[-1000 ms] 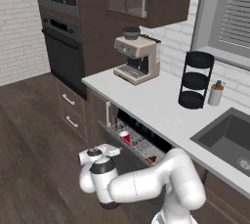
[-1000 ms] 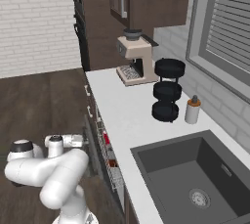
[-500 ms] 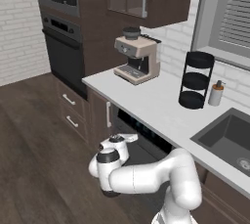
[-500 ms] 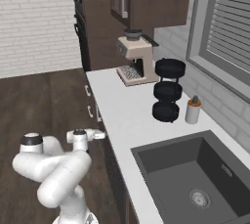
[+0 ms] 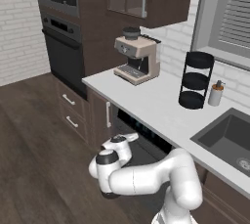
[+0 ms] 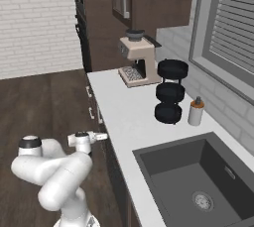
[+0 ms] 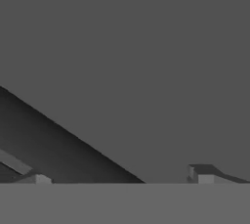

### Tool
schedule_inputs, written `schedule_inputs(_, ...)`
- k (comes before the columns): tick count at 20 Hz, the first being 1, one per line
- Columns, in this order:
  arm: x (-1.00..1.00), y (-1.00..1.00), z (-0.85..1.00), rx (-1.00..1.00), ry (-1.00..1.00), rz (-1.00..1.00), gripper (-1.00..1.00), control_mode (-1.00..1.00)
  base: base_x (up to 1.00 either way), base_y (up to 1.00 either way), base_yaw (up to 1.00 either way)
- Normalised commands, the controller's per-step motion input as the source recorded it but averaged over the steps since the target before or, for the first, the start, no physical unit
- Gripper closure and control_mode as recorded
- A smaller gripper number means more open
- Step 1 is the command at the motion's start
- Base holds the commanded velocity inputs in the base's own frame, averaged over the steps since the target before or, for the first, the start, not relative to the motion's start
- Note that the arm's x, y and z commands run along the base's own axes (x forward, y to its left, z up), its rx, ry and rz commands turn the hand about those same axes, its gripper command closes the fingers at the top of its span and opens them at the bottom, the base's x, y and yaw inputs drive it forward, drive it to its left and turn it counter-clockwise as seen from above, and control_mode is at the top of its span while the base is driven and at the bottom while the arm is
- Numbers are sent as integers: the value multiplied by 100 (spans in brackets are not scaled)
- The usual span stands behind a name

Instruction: Pick up the cup and bowl from the counter, place them in the dishwasher, and close the dishwasher door.

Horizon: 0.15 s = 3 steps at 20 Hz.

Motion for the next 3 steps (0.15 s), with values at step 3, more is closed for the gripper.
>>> schedule_inputs(3,99,-90,-100,-36,-6,-6,-100,-100,0,0,0)
